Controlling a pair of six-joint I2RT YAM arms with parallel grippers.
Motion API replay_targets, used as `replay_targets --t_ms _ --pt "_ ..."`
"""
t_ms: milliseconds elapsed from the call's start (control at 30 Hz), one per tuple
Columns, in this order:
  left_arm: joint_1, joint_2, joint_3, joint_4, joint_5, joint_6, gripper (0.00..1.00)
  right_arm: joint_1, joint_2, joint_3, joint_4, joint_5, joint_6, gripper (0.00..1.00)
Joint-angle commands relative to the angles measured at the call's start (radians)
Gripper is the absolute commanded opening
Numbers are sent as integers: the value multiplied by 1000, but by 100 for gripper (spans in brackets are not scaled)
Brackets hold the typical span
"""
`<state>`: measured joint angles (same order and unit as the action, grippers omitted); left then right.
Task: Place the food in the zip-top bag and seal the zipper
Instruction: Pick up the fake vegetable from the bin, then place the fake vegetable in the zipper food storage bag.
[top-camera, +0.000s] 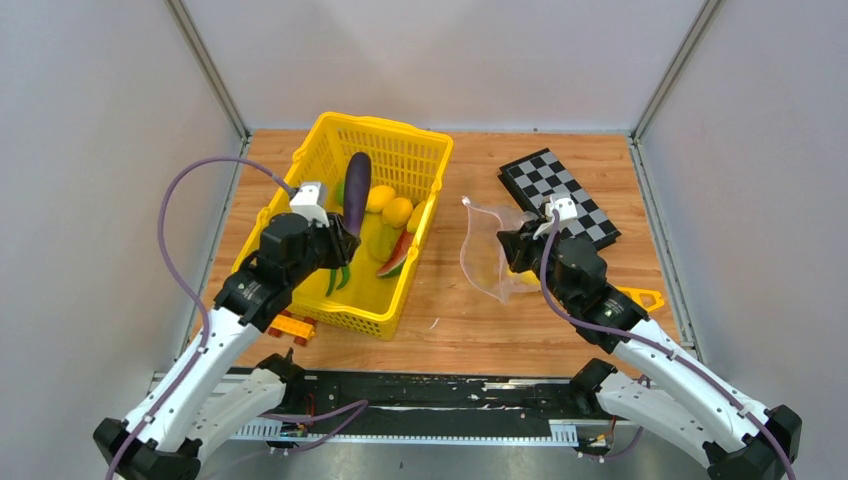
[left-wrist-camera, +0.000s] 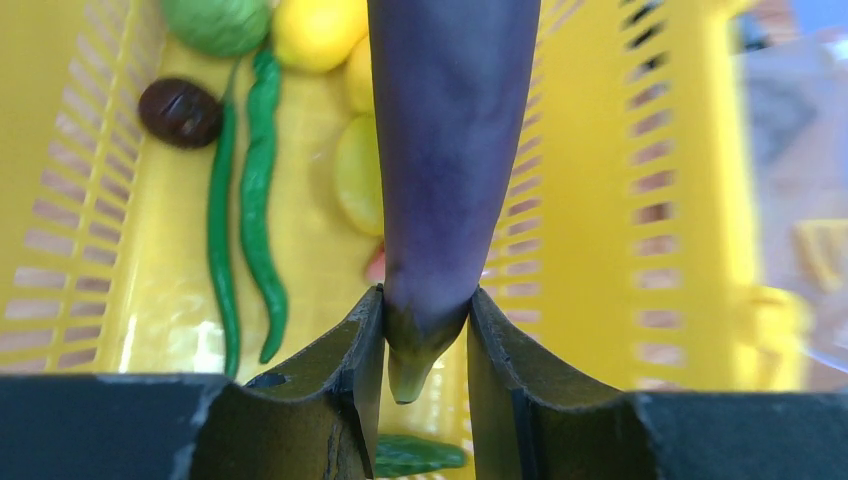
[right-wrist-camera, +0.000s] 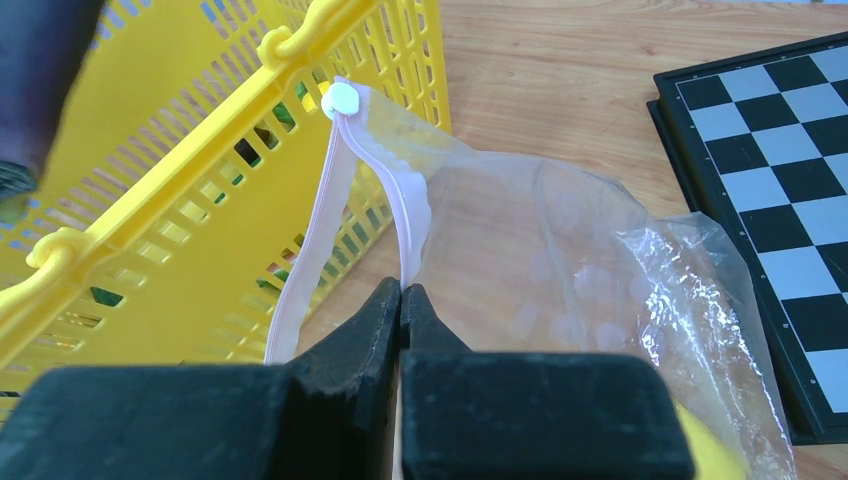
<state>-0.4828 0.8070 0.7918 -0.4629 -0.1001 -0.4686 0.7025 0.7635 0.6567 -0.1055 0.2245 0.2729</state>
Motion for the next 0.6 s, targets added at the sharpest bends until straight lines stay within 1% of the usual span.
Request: replay_targets --t_ms 0,133,267,467,567 --pt "3 -60 139 -57 168 43 21 -5 0 27 78 -12 -13 0" --pt "3 -77 176 -91 274 52 21 -6 2 16 96 -11 -6 0" --pt "3 -67 176 -62 457 61 21 -5 -4 6 138 -13 -7 0" --pt "3 -46 167 -63 524 70 17 -5 -19 -17 175 -20 -5 0" --pt "2 -48 158 -33 574 64 17 -6 -20 -17 173 -14 -8 0"
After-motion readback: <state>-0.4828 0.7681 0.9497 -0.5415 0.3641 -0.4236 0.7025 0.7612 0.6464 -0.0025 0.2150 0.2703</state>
